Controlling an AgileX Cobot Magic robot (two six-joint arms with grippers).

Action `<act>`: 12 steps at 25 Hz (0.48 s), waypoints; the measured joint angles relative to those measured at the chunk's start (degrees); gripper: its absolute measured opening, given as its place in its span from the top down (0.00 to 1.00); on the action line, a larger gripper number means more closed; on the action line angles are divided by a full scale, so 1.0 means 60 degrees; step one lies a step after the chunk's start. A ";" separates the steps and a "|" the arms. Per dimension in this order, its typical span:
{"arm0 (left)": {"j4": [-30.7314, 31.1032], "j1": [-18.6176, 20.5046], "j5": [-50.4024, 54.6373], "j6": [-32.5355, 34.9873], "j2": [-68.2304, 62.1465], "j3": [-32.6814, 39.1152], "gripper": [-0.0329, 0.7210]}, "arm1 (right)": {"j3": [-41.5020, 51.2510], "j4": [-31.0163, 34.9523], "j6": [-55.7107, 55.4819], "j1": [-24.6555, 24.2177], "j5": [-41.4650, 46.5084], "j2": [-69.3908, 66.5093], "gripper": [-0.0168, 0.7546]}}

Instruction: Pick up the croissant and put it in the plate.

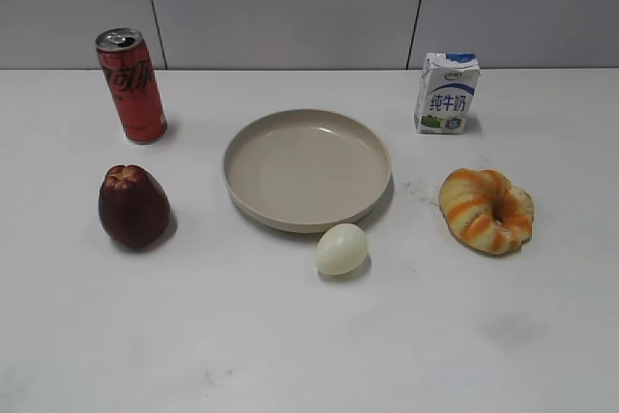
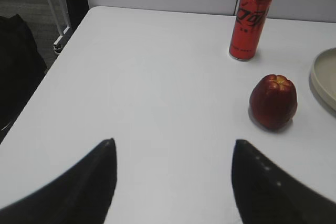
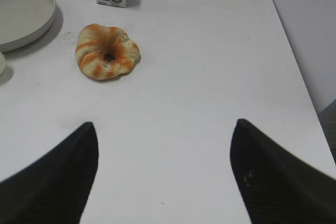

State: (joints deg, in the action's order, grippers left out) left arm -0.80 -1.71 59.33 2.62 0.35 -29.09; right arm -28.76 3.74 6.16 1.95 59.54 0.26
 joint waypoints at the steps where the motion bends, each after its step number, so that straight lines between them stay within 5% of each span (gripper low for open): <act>1: 0.0000 0.0000 0.0000 0.0000 0.0000 0.0000 0.29 | 0.0000 0.0000 0.0000 0.0000 0.0000 0.0000 0.21; 12: 0.0000 0.0000 0.0000 0.0000 0.0000 0.0000 0.29 | 0.0000 0.0000 0.0000 0.0000 0.0000 0.0000 0.21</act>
State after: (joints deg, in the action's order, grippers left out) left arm -0.80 -1.71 59.33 2.62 0.35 -29.09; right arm -28.76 3.74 6.16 1.95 59.54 0.26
